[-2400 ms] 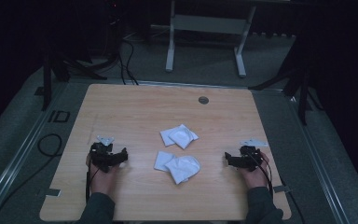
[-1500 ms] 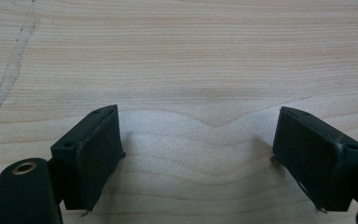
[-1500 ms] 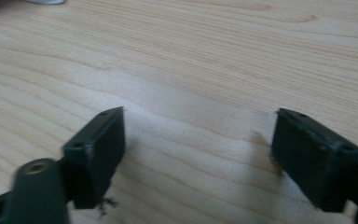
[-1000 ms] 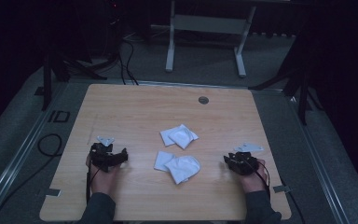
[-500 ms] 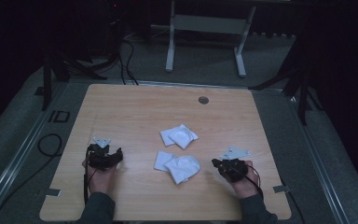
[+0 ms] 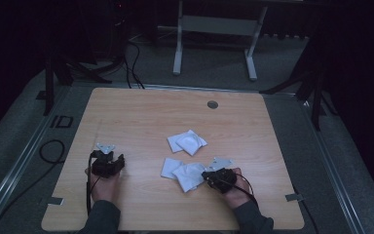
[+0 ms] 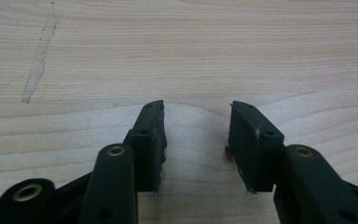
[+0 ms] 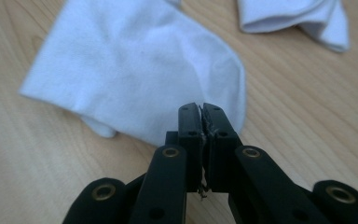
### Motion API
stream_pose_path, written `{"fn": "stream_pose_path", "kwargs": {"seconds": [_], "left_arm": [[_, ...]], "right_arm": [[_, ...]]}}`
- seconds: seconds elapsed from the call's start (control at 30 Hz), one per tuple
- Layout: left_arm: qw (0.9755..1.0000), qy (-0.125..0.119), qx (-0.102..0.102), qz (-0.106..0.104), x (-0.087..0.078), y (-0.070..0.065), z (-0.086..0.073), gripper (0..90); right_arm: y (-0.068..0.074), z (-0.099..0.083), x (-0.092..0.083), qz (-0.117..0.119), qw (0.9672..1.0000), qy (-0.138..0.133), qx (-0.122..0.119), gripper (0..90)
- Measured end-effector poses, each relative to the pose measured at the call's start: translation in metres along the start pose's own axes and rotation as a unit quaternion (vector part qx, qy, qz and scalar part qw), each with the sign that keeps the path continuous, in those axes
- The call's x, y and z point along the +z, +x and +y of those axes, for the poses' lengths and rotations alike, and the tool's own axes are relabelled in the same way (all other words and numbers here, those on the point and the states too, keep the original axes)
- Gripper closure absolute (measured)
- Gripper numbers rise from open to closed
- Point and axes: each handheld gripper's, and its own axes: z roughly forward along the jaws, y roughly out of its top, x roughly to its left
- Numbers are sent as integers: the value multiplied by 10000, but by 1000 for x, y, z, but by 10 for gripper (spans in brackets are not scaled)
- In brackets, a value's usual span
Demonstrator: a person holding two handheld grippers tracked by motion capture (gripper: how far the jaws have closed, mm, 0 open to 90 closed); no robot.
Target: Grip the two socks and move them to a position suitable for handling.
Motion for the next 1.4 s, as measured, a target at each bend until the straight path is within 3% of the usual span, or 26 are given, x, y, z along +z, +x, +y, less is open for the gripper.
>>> {"fn": "stream_pose_path", "kwargs": {"seconds": [0.2,0.43,0.6,0.73,0.9,1.1,1.33,1.4], "left_arm": [[9999,94,-49,-119,-2,-1,1,608],[9987,152,283,-396,-7,-15,2,650],[9962,37,570,-653,-10,-28,2,693],[9924,-9,884,-857,-14,-43,3,752],[9866,-99,1185,-1119,-18,-62,3,888],[9796,-149,1360,-1476,-15,-78,1,896],[9753,60,1608,-1512,-7,-88,-2,895],[9752,62,1641,-1486,-7,-89,-2,895]], "right_arm": [[5,3,8,30,10000,-11,13,884],[20,11,15,38,9999,-110,-14,884],[27,19,21,117,9998,-118,-127,887],[30,25,26,208,9996,-165,-126,888],[34,32,31,265,9993,-175,-184,889],[36,34,34,303,9992,-207,-185,888],[36,35,34,318,9992,-192,-176,875],[35,36,30,310,9990,-290,-140,869]]}}
